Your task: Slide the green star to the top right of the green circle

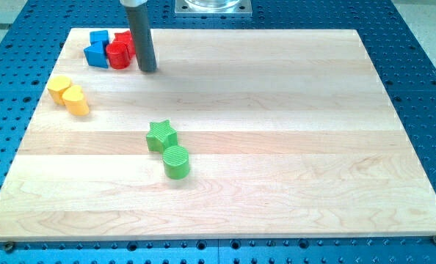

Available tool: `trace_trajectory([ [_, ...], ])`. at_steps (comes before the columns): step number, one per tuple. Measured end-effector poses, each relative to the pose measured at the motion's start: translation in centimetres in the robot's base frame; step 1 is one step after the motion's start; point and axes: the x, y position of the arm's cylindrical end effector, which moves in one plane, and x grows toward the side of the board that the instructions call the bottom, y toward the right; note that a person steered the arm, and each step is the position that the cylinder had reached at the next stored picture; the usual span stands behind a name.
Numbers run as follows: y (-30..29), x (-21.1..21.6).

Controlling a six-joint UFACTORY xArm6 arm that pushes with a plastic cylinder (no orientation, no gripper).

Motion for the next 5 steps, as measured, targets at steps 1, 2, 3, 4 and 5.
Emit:
trace_trajectory([
  [1,-3.4,-0.1],
  [2,1.4,0.9],
  [3,4.6,5.4],
  [4,4.0,5.9],
  [5,4.0,5.9],
])
